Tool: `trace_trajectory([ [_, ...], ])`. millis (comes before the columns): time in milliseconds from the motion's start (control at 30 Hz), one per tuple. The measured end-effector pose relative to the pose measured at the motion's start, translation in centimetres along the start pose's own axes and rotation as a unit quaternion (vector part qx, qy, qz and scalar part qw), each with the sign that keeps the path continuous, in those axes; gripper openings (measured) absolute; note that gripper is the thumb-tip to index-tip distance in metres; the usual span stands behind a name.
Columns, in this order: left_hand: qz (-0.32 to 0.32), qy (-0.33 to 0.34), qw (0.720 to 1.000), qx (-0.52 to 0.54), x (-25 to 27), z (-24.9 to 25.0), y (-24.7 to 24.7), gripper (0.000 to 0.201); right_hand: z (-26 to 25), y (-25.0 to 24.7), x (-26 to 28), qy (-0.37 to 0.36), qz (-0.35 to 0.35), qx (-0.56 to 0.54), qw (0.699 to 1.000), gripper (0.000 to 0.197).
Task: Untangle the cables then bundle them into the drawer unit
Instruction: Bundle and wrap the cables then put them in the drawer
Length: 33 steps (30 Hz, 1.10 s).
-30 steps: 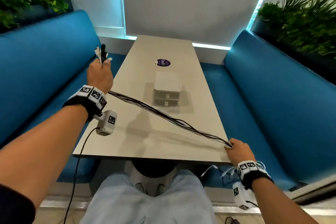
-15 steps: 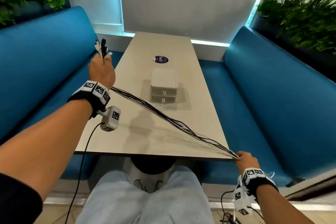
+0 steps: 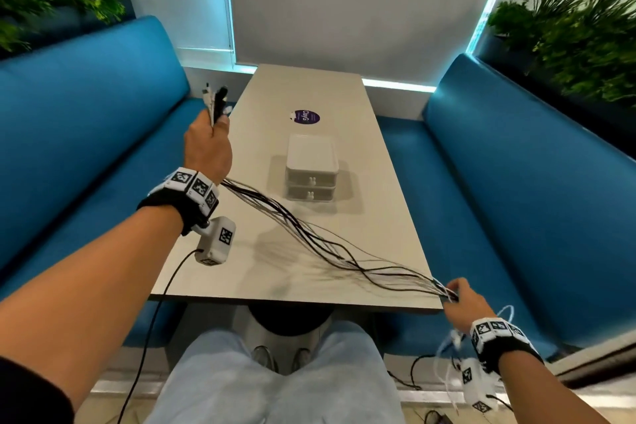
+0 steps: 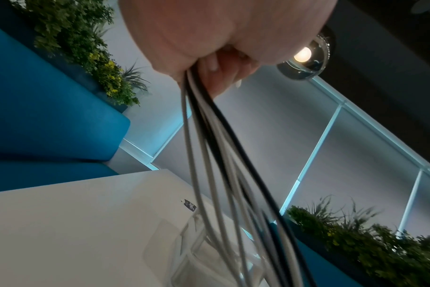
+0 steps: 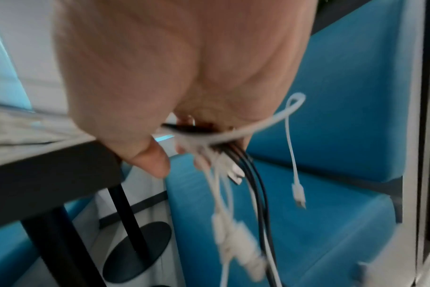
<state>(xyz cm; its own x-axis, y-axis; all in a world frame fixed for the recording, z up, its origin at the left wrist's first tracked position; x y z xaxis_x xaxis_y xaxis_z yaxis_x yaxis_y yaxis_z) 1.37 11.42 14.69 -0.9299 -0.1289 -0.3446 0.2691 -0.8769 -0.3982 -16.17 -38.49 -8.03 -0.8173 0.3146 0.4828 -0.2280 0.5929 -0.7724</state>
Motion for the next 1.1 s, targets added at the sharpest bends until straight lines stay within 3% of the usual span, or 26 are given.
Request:
trace_trajectory([
  [200,-0.028,-0.003,0.999,0.034,0.8,0.1,2.1,0.028,-1.9,-1.0,-0.3,-0.051,-0.094,0.02,0.994,0.066],
  [433,-0.045,0.015,0.997,0.061,1.1,0.7,2.9,0.026,-6.2,-4.2,0.6,-0.029,-0.095,0.205,0.974,0.113],
  [633,-0.06,0.009,0.995,0.079,1.7,0.5,3.4,0.019,-10.8,-3.9,2.8,-0.105,-0.12,0.143,0.977,0.142],
  [767,-0.083,0.011,0.993,0.078,2.7,0.7,4.4,0.018,-17.8,-2.3,5.1,-0.232,-0.09,0.092,0.964,0.136],
  [900,-0.105,0.02,0.991,0.085,4.3,1.6,5.2,0.018,-27.0,-0.8,9.3,-0.368,-0.036,0.122,0.921,0.121],
  [1000,-0.112,0.018,0.99,0.082,5.6,2.0,5.3,0.013,-32.9,1.6,11.7,-0.44,-0.043,0.152,0.884,0.109],
  [1100,-0.108,0.003,0.99,0.096,6.7,1.6,5.3,0.02,-36.1,4.4,11.7,-0.477,-0.091,0.069,0.872,0.078],
])
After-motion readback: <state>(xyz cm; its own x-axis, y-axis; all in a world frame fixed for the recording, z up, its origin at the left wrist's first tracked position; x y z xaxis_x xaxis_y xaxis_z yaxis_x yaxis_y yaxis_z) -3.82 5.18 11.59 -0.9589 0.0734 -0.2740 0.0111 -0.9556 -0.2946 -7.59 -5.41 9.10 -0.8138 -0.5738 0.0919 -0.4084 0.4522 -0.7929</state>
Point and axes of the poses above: each hand's wrist, its own x-axis away from the middle knuckle, its own y-axis out of the palm, z = x × y, the point moved 5 cm from there along -x, towards the middle knuckle, and after that the axes turned 14 degrees about -z, right-handed, at the moved point
